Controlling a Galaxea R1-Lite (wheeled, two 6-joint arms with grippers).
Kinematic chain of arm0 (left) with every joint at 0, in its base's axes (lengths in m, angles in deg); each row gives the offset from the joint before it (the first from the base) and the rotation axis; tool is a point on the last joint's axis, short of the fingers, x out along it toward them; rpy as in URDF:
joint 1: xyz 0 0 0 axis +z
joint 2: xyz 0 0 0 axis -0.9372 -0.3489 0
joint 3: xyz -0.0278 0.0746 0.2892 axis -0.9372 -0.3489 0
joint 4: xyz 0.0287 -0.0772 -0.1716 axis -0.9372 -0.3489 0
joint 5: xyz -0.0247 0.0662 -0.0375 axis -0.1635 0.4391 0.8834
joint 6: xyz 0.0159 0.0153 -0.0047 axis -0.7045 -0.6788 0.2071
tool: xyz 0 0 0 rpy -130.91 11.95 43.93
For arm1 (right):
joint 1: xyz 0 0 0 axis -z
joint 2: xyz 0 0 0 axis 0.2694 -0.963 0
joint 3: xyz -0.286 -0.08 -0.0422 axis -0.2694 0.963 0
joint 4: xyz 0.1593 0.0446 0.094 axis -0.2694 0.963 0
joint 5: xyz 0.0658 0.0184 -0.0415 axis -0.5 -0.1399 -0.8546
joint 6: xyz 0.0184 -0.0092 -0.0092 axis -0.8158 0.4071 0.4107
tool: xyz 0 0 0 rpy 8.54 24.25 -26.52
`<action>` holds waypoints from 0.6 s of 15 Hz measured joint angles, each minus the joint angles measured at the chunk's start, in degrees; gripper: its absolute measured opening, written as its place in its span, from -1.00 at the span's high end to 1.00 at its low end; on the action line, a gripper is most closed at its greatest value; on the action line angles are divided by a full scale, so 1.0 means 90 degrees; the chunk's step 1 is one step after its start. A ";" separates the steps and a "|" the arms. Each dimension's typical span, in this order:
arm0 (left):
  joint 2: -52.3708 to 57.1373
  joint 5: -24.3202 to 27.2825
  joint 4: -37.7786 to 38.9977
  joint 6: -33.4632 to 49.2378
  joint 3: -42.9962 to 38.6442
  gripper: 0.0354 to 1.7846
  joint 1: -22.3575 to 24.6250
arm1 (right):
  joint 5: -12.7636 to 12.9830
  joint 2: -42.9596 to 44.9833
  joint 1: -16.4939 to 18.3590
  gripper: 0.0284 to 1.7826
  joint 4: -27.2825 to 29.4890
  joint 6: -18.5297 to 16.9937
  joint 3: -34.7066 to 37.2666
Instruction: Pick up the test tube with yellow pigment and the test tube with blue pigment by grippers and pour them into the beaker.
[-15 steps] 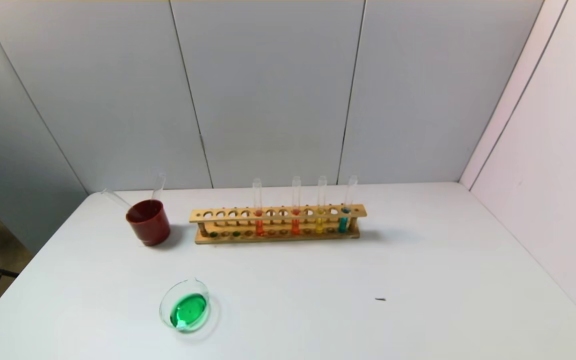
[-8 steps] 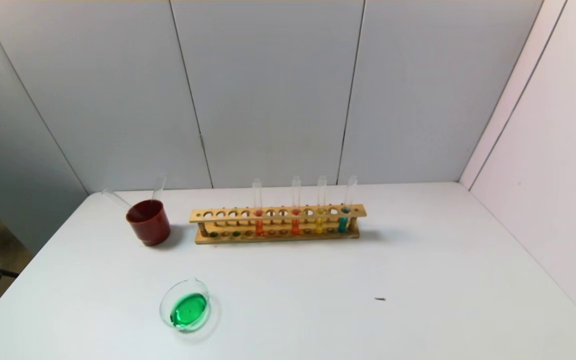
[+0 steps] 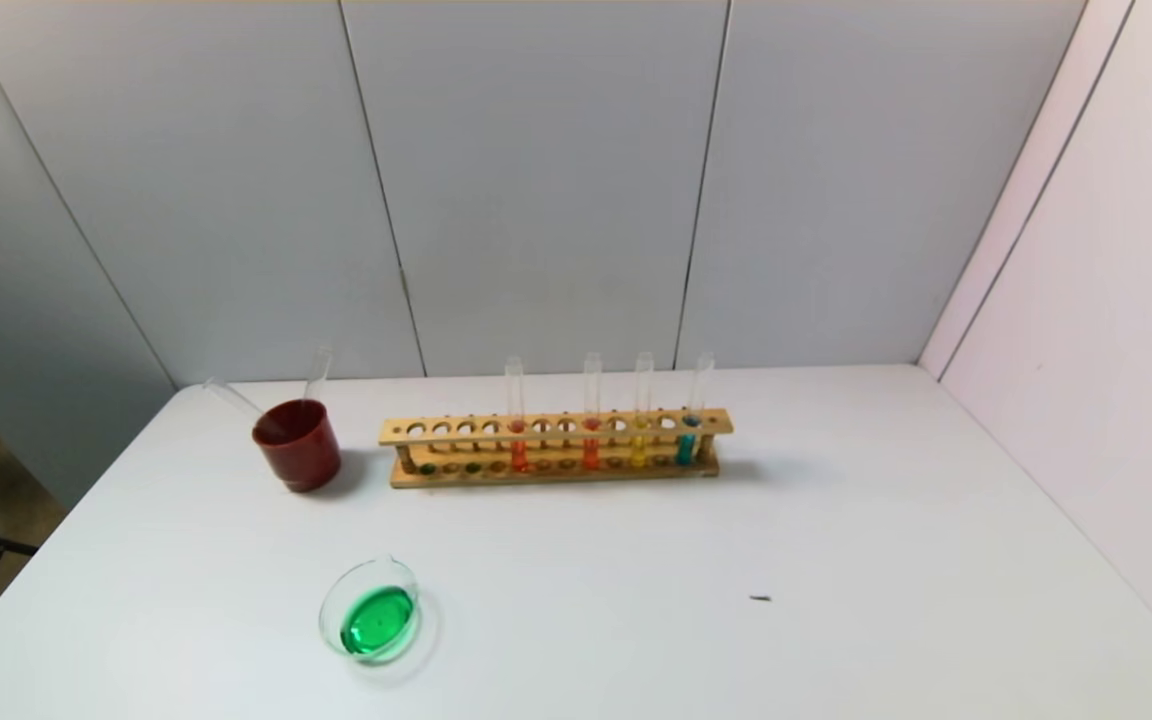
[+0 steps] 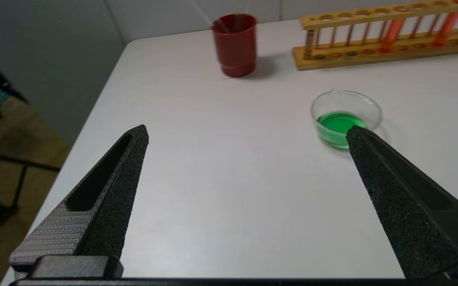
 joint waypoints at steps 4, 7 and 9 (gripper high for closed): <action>0.0023 0.0299 0.0349 0.0103 -0.0238 -0.96 -0.0004 | -0.0003 0.0000 0.0000 -0.91 0.0000 0.0000 0.0000; 0.0026 0.0192 0.0374 0.0364 -0.0253 -0.96 -0.0007 | -0.0003 0.0000 0.0003 -0.91 0.0000 -0.0001 0.0000; 0.0026 0.0190 0.0374 0.0367 -0.0256 -0.96 -0.0007 | -0.0003 0.0000 0.0003 -0.91 0.0000 -0.0001 0.0000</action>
